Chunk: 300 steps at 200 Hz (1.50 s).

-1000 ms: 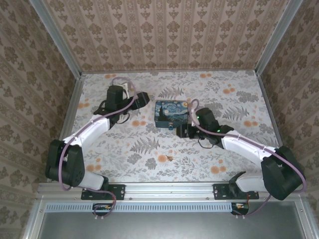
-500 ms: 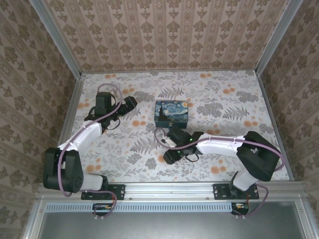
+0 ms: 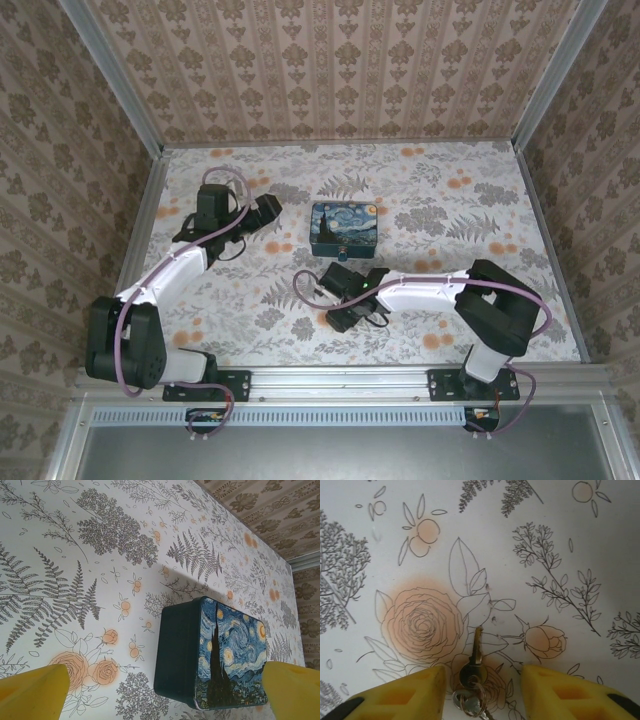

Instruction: Unlock the padlock with the key

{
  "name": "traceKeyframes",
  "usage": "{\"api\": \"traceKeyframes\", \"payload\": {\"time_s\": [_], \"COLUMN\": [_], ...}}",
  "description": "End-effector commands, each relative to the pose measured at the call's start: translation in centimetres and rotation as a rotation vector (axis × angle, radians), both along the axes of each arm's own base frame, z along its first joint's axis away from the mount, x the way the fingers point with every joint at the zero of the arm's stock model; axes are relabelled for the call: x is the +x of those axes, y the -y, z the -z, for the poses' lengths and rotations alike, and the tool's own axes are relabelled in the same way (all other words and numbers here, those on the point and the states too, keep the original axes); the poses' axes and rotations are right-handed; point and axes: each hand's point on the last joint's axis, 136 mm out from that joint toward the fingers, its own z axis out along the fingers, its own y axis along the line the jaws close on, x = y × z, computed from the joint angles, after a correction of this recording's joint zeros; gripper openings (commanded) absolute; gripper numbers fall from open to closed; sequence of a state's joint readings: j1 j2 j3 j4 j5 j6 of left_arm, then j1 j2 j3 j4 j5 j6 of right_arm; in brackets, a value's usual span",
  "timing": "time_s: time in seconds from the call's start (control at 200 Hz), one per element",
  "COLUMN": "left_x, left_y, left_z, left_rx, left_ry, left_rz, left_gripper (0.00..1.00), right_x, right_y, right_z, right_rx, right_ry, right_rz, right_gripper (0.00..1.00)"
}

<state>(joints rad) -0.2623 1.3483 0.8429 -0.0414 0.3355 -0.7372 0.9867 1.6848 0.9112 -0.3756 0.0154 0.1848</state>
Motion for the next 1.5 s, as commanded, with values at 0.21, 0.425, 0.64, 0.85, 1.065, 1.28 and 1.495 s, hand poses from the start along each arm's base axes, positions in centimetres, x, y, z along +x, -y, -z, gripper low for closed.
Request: {"api": "traceKeyframes", "payload": {"time_s": [0.21, 0.425, 0.64, 0.85, 1.065, 1.28, 1.495], "left_x": [0.5, 0.6, 0.6, 0.1, -0.4, -1.3, -1.5], "left_y": [0.5, 1.0, 1.9, 3.6, 5.3, 7.1, 7.6], "left_z": [-0.8, -0.4, 0.2, 1.1, 1.7, 2.1, 2.9], "left_rx": [-0.007, -0.008, -0.01, -0.014, -0.021, -0.024, -0.023], "left_ry": [0.027, 0.01, 0.001, -0.015, -0.032, -0.037, -0.055], "left_rz": [0.02, 0.042, 0.073, 0.12, 0.157, 0.195, 0.2], "left_gripper": [1.0, 1.0, 1.0, 1.0, 1.0, 1.0, 1.0], "right_x": [-0.5, 0.7, 3.3, 5.0, 5.3, 4.6, 4.6], "right_y": [1.6, 0.8, -0.9, -0.9, 0.0, 0.7, 1.0], "right_z": [1.8, 0.0, -4.6, -6.6, -6.7, -6.9, -4.1], "right_rx": [-0.099, 0.039, 0.326, 0.489, 0.557, 0.581, 0.502], "right_ry": [0.0, -0.034, -0.064, -0.089, -0.11, -0.128, -0.161], "right_rz": [0.011, 0.067, 0.173, 0.261, 0.325, 0.356, 0.371], "right_gripper": [0.24, 0.0, 0.0, 0.0, 0.0, 0.0, 0.41]}}
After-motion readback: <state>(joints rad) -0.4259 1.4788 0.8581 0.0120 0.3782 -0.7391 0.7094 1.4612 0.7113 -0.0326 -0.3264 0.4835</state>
